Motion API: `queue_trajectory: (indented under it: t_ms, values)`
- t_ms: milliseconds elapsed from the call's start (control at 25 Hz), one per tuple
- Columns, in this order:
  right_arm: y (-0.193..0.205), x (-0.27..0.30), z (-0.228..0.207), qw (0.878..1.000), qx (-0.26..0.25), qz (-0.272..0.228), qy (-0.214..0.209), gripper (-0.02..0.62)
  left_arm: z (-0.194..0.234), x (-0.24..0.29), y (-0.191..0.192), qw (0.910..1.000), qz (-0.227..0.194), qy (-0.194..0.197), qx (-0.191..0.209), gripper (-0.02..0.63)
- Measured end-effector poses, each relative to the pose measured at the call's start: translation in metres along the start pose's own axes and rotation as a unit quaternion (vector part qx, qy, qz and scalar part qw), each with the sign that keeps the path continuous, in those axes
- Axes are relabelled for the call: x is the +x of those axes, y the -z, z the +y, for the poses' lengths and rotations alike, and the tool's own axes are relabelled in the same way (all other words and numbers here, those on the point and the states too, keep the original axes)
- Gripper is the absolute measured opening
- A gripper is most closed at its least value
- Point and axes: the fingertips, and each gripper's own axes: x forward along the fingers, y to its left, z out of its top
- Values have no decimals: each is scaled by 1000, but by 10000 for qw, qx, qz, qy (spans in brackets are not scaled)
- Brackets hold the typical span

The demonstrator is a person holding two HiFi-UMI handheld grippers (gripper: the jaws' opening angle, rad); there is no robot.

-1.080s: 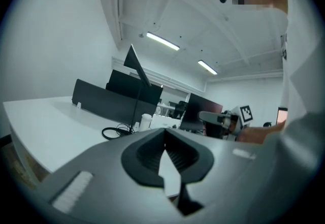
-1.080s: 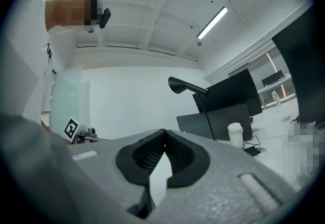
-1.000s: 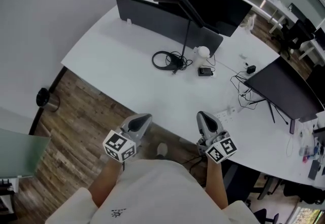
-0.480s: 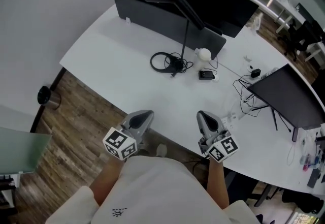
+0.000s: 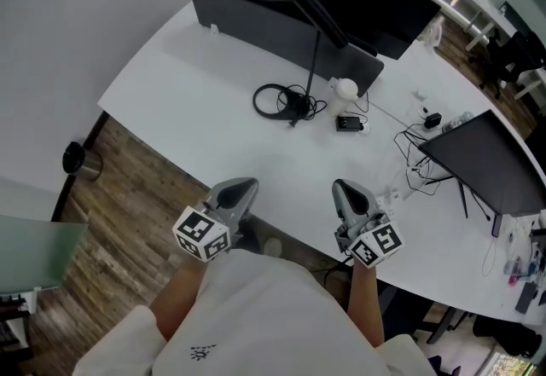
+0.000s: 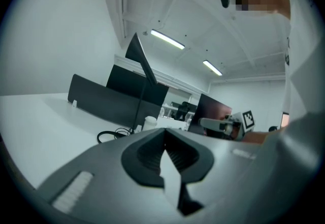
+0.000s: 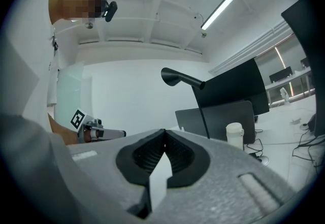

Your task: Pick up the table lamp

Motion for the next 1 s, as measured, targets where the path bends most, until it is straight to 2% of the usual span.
queue_trajectory:
  t_ms: [160, 480, 840, 1000]
  values:
    - [1, 12, -7, 9998, 41, 2, 176, 0, 14, 21, -5, 9998, 88, 200, -27, -8]
    - [-10, 47, -27, 9987, 32, -106, 505, 0, 37, 63, -21, 9976, 175, 651, 171, -8]
    - [-23, 104, -48, 9969, -198, -110, 749, 0, 86, 115, -33, 9959, 243, 858, 123, -9]
    - [-32, 128, -58, 9957, -301, -110, 873, 0, 103, 138, -35, 9937, 374, 1017, 298, -8]
